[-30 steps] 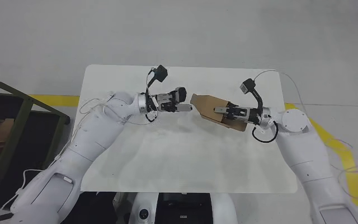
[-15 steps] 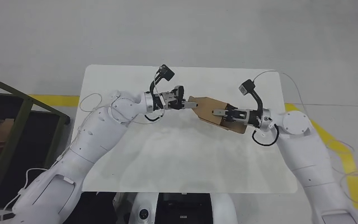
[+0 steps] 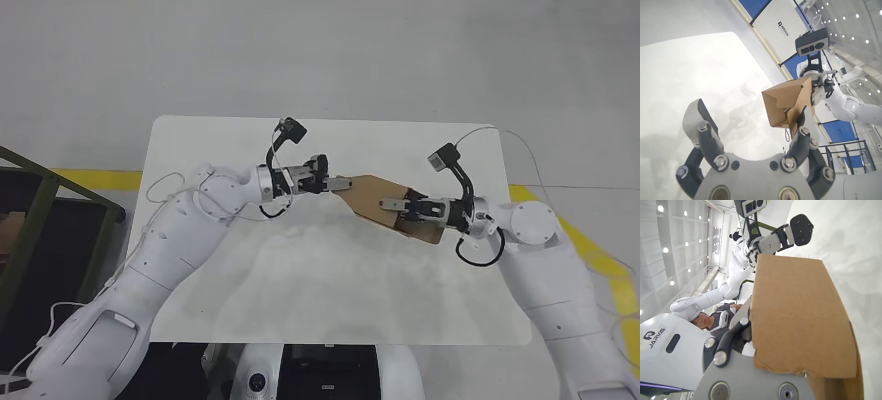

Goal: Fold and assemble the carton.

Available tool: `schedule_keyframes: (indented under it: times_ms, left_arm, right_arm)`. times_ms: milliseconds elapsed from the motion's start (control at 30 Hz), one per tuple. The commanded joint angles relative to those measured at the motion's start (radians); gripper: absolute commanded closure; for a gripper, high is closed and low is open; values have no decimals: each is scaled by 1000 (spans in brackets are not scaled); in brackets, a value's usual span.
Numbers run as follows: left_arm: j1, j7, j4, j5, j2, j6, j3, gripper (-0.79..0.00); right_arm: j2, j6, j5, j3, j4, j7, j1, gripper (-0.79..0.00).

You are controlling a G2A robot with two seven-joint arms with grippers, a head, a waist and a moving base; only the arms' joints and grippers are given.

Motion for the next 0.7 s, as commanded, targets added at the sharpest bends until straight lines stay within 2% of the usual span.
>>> schedule_keyframes:
  times_ms: [0,267,667]
  left_arm:
    - [4,-1,8,-25,-2,-8,-3,-785]
    - [12,-15,27,-84,-9,-38,-5,-785]
    - [18,-52,16,-119,-18,-76,2,-785]
  right_arm:
    - [0,-4,20,0,-2,13,-1,0]
    - [-1,2,102,-11,-9,75,5,0]
    - [-1,-5,125,-17,-25,89,6,0]
